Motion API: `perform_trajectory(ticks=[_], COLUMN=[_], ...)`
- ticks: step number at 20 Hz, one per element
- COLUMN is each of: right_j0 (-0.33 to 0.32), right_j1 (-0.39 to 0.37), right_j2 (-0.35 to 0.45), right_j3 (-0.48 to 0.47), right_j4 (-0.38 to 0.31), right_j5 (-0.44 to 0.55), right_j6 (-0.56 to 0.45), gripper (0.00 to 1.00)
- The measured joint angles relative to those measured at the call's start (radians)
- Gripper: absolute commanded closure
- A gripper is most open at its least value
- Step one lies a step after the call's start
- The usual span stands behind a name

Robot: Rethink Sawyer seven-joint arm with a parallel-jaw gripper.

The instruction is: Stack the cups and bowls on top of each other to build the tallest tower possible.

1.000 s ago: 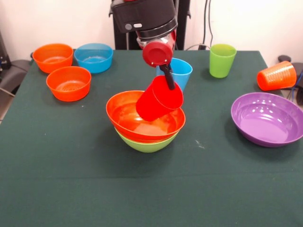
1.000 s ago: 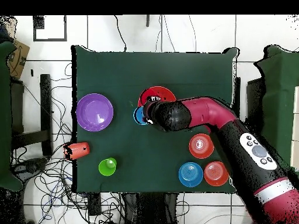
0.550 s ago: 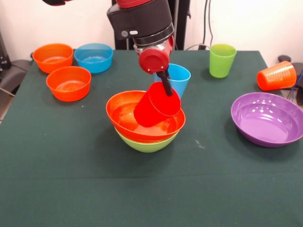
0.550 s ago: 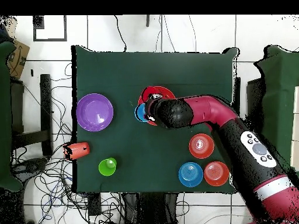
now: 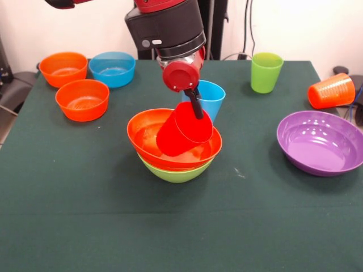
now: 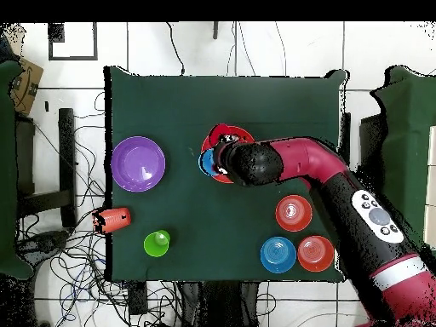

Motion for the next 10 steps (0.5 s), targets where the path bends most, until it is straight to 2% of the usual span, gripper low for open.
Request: perform_trajectory(ticks=[10], right_j0=[0.000], right_j1=[0.030], right_j2=[0.000], right_j3=[-0.028], right_j4=[-0.025], right_j5=[0.000], right_j6=[0.000], gripper=[1.00])
